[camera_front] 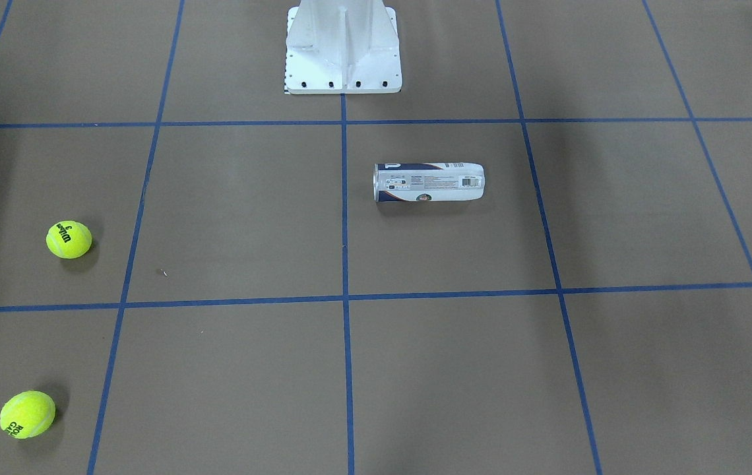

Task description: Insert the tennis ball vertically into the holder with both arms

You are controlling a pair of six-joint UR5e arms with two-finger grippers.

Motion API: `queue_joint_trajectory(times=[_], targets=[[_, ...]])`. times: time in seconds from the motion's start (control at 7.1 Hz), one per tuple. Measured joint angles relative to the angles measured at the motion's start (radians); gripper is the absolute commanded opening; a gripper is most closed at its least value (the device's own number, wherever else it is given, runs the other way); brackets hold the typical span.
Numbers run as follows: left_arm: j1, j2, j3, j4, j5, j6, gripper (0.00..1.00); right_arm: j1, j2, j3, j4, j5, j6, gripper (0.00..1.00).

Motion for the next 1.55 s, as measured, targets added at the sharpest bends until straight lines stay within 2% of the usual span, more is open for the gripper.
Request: queue_joint_trajectory(times=[0.28, 0.56, 0.99, 1.27, 1.55], targets=[[0.005, -0.028, -0.026, -0.055, -0.040, 0.000, 1.00, 0.000, 0.005, 0.006, 0.000, 0.001, 0.001, 0.99], [0.071, -0.086, -0.052, -0.154, -0.138, 0.000, 1.00, 0.000, 0.008, 0.010, 0.000, 0.002, 0.002, 0.99], [0.350, -0.262, -0.102, -0.164, -0.151, 0.005, 0.97, 0.000, 0.010, 0.009, 0.000, 0.003, 0.003, 0.99], [0.519, -0.393, -0.094, -0.160, -0.121, 0.005, 1.00, 0.000, 0.010, 0.004, 0.000, 0.003, 0.004, 0.99], [0.709, -0.568, -0.090, -0.085, 0.017, 0.010, 0.99, 0.000, 0.008, 0.000, 0.000, 0.008, 0.004, 0.99]])
